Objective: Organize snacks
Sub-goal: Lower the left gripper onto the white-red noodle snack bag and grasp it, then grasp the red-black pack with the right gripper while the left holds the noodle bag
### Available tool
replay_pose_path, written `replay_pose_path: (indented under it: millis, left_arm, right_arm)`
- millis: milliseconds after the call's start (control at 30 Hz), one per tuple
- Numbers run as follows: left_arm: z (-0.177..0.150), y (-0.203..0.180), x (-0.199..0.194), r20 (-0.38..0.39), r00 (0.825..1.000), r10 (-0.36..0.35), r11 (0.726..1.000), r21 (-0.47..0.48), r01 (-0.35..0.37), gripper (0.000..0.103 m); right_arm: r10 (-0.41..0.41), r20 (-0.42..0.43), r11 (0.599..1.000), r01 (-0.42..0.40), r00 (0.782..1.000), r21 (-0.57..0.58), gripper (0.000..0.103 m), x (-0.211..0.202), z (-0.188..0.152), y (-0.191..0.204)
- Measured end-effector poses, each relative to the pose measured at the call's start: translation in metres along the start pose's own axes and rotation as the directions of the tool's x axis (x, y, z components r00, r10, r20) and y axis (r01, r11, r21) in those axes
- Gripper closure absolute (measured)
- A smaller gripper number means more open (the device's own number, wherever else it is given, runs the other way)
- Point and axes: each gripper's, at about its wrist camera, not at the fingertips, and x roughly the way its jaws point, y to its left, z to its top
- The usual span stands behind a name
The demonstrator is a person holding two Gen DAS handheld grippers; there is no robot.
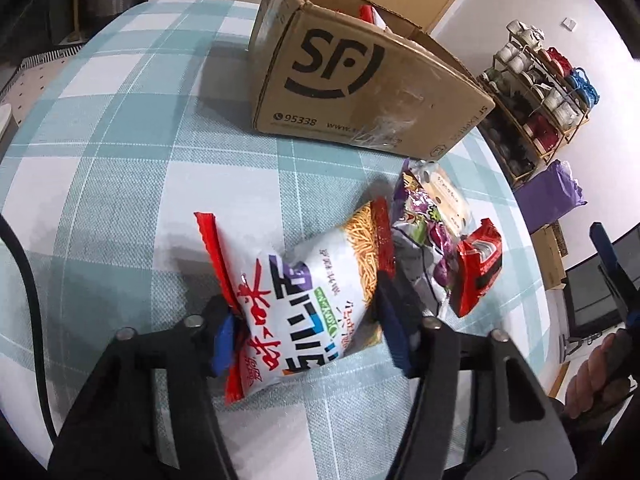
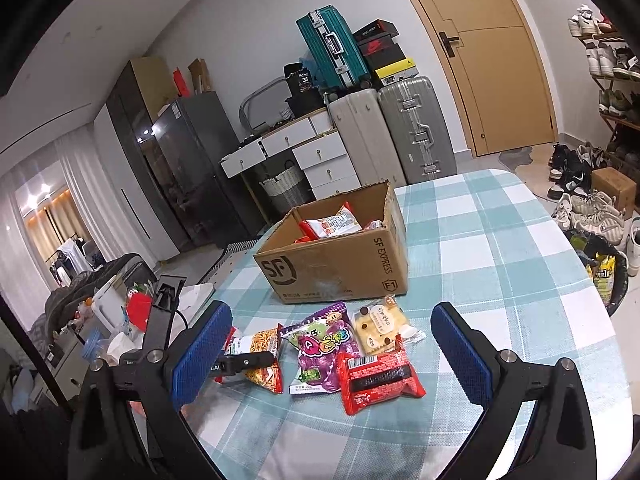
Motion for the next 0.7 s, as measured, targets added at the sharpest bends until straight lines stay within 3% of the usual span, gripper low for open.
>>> replay_pose_path:
  millis: [700]
  left_arm:
    - [0.002,0.016,-0.025,0.063,0.997,-0.038,0.999,-0.035,0.040,0.055]
  right_arm:
    - [0.000,-0.031,1.000,0.000,1.000,0.022,0.002,0.005,-0.002,-0.010]
